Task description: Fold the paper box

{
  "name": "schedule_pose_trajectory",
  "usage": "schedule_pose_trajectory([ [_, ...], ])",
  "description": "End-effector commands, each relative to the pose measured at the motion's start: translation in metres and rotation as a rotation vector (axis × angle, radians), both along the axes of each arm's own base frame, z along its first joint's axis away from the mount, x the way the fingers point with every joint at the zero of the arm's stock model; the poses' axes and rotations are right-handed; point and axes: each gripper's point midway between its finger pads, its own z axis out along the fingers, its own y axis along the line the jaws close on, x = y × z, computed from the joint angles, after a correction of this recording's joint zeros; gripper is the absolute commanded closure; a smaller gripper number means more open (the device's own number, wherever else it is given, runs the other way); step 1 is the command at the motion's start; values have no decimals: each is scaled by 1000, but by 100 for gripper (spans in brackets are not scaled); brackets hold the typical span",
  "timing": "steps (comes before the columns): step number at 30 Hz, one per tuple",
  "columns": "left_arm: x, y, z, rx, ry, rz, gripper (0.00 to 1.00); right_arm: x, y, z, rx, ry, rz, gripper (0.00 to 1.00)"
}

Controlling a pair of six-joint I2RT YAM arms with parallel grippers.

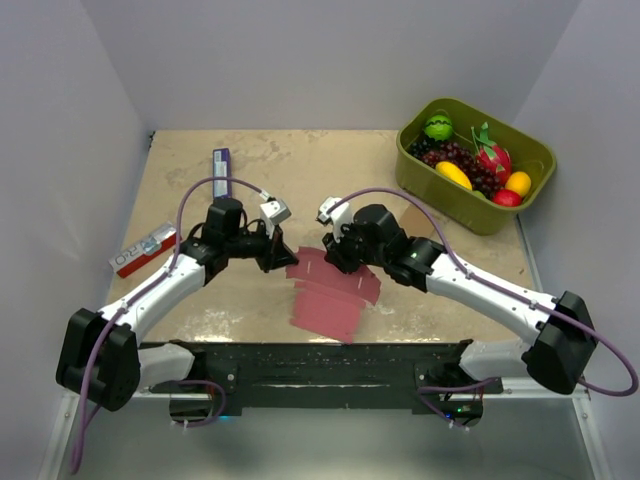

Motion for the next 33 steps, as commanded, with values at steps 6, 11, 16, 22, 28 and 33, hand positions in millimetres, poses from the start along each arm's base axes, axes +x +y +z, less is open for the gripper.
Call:
schedule_pose_trajectory([
  [6, 26, 5, 34, 1, -138, 112, 43, -5, 5, 12, 50, -31, 31, 100],
  [11, 47, 40, 63, -53, -193, 474, 24, 10, -5, 7, 39, -71, -73, 100],
  [16, 32, 39, 29, -171, -133, 517, 26, 23, -17, -3, -4, -108, -159, 100],
  [22, 18, 30, -17, -209, -90, 456, 29, 28, -26, -18, -28, -108, -242, 100],
  [28, 18, 22, -40, -209, -101, 417, 31, 30, -31, -38, -89, -109, -312, 100],
  [33, 16, 13, -56, -210, -87, 384, 34, 31, -34, -49, -122, -124, -351, 100],
])
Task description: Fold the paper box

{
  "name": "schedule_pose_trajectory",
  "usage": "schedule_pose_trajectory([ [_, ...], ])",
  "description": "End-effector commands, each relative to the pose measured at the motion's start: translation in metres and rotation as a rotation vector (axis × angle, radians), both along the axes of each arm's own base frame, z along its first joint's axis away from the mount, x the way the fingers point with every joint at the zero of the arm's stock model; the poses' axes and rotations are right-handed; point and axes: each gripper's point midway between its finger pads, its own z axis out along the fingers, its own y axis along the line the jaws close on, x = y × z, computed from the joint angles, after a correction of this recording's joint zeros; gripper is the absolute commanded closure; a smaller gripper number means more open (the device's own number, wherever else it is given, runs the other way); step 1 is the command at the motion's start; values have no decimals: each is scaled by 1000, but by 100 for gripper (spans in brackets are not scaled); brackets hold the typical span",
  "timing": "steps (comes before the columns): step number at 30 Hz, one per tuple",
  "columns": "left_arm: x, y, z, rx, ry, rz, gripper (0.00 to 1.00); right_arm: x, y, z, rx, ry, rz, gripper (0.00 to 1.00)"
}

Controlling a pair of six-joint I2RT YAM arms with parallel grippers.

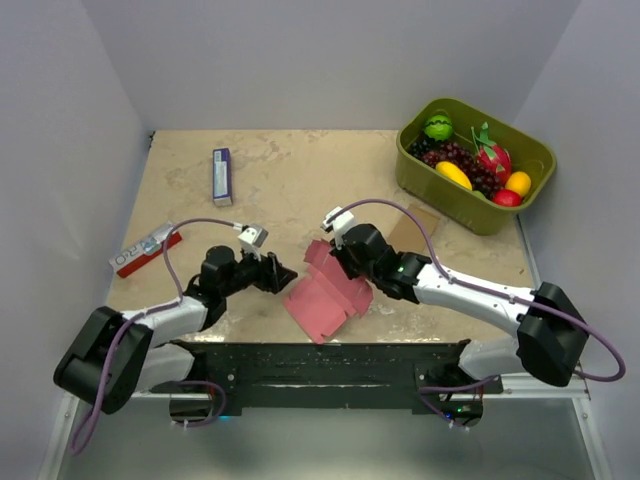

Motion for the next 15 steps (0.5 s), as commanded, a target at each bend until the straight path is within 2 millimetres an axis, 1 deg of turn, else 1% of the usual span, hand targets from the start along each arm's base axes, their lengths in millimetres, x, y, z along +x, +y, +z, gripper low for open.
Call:
schedule_pose_trajectory([
  [1, 7, -15, 11, -56, -104, -44, 35, 6, -4, -2, -5, -58, -86, 100],
  [5, 10, -21, 0, -30, -94, -61, 36, 6, -4, -7, -34, -78, -112, 100],
  [10, 11, -26, -11, -11, -87, -73, 38, 3, 0, -15, -52, -77, -107, 100],
  [15, 13, -32, -23, 1, -78, -75, 40, 2, 2, -16, -52, -81, -109, 100],
])
